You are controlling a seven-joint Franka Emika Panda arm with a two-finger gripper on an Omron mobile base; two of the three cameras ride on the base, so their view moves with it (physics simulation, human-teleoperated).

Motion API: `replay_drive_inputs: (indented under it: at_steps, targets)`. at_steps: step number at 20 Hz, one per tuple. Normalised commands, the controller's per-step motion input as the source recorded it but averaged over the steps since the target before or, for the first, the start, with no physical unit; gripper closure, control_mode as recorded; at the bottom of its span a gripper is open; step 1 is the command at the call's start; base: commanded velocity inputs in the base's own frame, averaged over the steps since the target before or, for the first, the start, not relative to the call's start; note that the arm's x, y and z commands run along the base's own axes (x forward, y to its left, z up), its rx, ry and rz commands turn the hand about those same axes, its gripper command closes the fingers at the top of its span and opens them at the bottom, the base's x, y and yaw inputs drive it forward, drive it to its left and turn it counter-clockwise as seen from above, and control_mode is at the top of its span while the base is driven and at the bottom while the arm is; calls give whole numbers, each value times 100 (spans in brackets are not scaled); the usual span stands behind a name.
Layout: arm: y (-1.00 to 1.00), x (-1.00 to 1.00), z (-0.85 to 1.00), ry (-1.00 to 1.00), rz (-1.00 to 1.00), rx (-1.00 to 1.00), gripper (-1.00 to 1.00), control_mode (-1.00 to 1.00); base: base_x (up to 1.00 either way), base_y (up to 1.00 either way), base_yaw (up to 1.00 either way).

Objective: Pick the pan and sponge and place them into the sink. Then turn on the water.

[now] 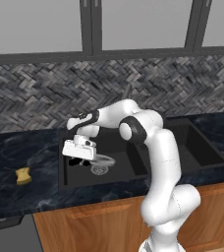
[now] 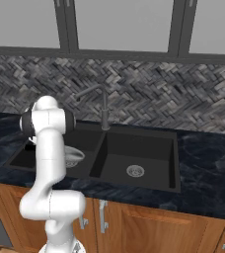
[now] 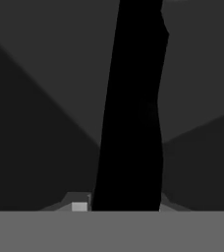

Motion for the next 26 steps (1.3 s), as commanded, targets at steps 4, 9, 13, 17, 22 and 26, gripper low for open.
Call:
replay_drive_inputs:
  at_steps: [4, 9, 13, 17, 22, 26]
  targets:
    - [0, 16, -54, 10, 0, 0, -100, -100, 0, 0, 0]
    - [0, 2, -14, 1, 0, 0, -100, -100, 0, 0, 0]
    - [0, 0, 0, 0, 0, -1, -100, -100, 0, 0, 0]
    - [0, 0, 4, 0, 0, 0, -100, -100, 0, 0, 0]
    - [0, -3, 22, 0, 0, 0, -100, -100, 0, 0, 0]
    - [0, -12, 35, 0, 0, 0, -100, -100, 0, 0, 0]
